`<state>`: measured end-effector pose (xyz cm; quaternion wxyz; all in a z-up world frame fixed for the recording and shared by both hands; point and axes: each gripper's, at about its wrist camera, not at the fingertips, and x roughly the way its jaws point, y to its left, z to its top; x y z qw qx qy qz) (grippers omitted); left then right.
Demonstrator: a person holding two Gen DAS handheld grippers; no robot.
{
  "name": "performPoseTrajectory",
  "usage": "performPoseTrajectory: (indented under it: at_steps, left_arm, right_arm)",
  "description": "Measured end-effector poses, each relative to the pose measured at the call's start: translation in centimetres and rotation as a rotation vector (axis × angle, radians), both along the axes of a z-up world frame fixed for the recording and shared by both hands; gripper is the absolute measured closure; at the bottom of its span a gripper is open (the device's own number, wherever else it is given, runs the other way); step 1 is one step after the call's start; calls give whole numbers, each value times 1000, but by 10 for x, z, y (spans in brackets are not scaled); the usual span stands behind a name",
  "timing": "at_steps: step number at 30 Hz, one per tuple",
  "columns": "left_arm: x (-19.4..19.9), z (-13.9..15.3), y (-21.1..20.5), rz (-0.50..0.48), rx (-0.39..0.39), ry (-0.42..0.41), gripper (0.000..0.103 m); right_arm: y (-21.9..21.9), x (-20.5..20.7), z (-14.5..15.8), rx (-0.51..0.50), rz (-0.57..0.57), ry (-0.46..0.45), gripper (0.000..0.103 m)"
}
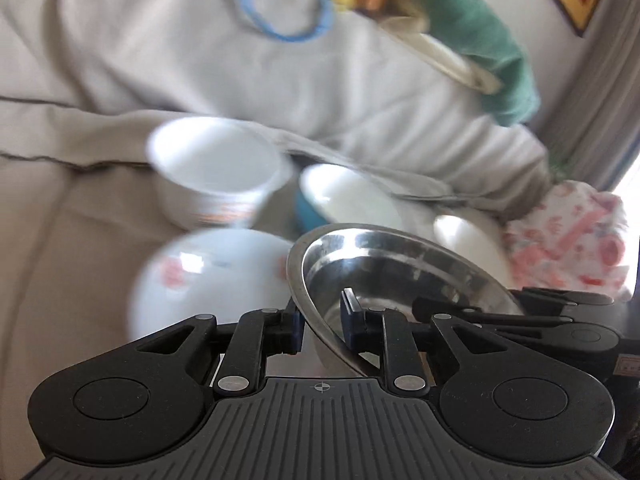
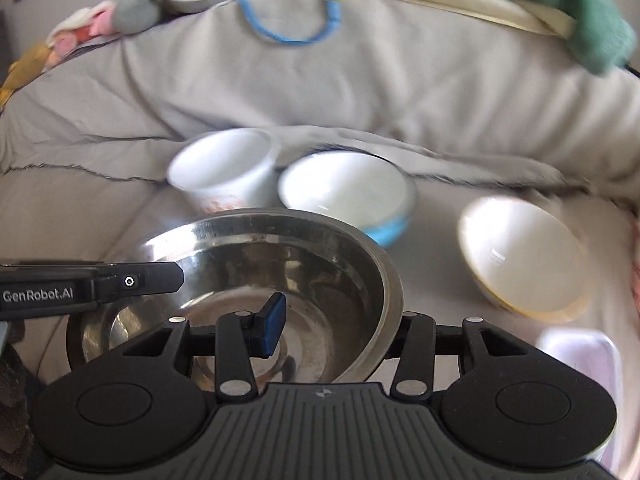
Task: Organize plates and bowls
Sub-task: 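Lift the steel bowl with the left tool onto the white floral plate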
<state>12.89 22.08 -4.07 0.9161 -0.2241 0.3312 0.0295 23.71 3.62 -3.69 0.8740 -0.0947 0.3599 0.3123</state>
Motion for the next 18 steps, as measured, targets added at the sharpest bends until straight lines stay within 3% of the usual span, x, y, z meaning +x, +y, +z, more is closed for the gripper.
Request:
performPoseTrajectory:
  at_steps: [4,8,15,18]
  left_arm:
    - [-4,-22,36,98,-22,54,81]
    - [-1,-36,49,132,-3,96,81]
    - [7,-53,52,149,22,160,81]
    - [4,-51,54,176,22,140,81]
  right_arm:
    - [53,14,-25,2,44,59,58]
    - [82,12,-50,-45,50,61,55]
    - [89,4,-65,-68,55,-6,53]
    - [86,2,-64,-65,56,-35,49]
